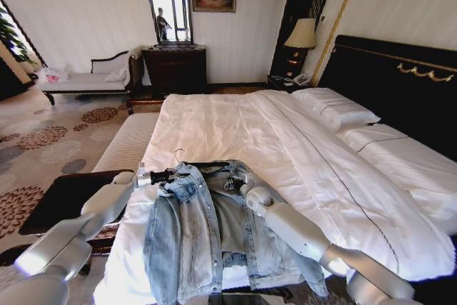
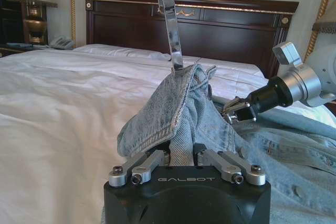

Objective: Pick up the clothes from the bed and hang them on the clothes hanger.

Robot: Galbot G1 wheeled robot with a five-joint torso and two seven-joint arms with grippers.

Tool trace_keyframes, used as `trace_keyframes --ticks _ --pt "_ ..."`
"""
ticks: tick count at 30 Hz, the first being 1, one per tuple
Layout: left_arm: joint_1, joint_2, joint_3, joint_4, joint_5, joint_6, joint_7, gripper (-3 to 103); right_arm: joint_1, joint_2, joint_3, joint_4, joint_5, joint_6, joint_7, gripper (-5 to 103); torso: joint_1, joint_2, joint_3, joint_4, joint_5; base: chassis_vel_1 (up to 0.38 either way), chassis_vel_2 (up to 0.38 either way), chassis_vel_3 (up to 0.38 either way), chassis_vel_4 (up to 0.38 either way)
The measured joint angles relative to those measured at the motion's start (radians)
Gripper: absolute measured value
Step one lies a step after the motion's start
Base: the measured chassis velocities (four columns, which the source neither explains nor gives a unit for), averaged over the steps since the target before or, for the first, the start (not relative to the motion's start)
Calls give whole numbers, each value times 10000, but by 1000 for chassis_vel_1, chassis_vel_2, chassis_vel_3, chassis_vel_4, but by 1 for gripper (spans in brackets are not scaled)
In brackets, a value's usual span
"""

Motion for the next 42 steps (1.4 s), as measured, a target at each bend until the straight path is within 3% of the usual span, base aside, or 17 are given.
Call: trace_keyframes --ticks 2,12,15,23,31,36,42 --pt "-6 70 2 30 -20 0 16 18 3 9 28 -7 -36 41 19 1 0 0 0 1 -1 0 0 0 0" --pt "114 168 -44 16 -77 0 75 18 35 -95 202 116 34 79 104 0 0 0 -1 1 0 0 0 0 0" --pt "303 322 -71 -152 -9 26 218 18 112 -248 381 106 -442 240 35 0 0 1 -1 1 1 0 0 0 0" --pt "536 378 -116 -198 159 32 302 18 483 -572 411 370 -560 317 -33 0 0 0 -2 1 1 0 0 0 0" --pt "320 192 6 -78 250 171 218 17 729 -971 343 1726 516 85 180 0 0 0 0 9 1 0 0 0 0" --pt "-163 -286 378 171 243 354 37 17 748 -1164 296 2977 1419 -216 594 0 0 0 0 4 1 0 0 0 0" --pt "-475 -705 532 391 153 446 -217 17 648 -1283 249 3518 1714 -296 741 0 0 0 0 2 1 0 0 0 0"
